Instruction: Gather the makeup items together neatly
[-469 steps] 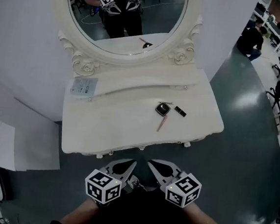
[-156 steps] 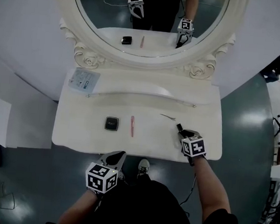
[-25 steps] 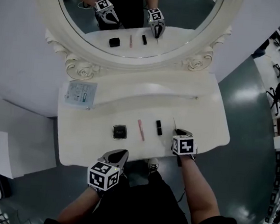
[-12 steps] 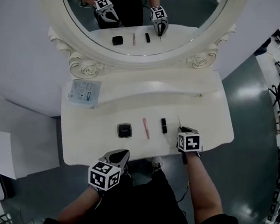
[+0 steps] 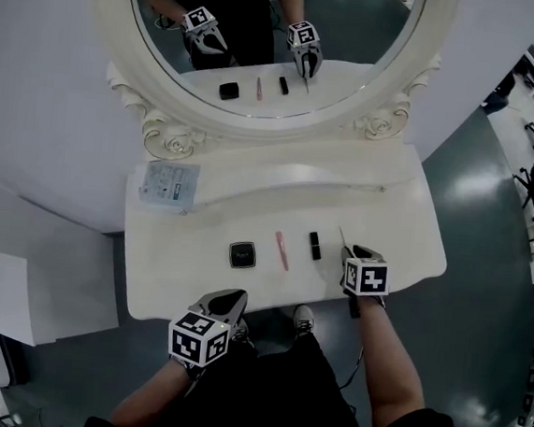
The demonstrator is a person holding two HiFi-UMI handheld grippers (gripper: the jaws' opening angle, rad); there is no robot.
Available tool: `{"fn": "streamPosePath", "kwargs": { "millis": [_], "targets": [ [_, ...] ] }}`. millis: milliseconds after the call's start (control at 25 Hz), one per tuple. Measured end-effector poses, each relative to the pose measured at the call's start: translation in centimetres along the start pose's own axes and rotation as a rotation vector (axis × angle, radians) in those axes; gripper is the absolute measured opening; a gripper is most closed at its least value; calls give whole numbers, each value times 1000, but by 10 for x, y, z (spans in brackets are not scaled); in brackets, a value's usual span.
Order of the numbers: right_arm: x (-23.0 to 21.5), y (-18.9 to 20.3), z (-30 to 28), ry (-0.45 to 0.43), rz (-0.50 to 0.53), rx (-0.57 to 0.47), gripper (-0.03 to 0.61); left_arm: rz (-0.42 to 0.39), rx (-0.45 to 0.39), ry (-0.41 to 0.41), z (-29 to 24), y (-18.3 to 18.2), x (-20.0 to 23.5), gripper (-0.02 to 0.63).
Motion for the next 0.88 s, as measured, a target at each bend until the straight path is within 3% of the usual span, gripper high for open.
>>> {"fn": "streamPosePath", "kwargs": {
  "millis": [80,160,320,440,680,880],
  "targets": [
    [3,-6,21,-9,4,-65,112,-7,-18,-2,5,-3,-2,8],
    [9,-14,47,-50,16,-155,57,-12,-41,-3,10,-8,-4,8],
    [29,-28,102,-208,30,-330,29,-40,-95,1,28,-23,-8,8],
    [48,-33,143,-275,99,-412,29,-81,-134,14,47,-35,-15,8],
    [102,-24,198,-402,260,-475,29,-129,-205,72,84,-51,-36,8],
    [150,12,209,-554,335,-430,29,-238,-167,166,90,-43,-67,8]
  ]
}}
Point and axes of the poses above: the fingertips, and each gripper's own axes: z backward along the fingers, x to its left, y out of its underside, the point moved 7 cm from there along z, backward along the fingers, and after that the axes turned 15 degrees about x, right-handed, at the moved point
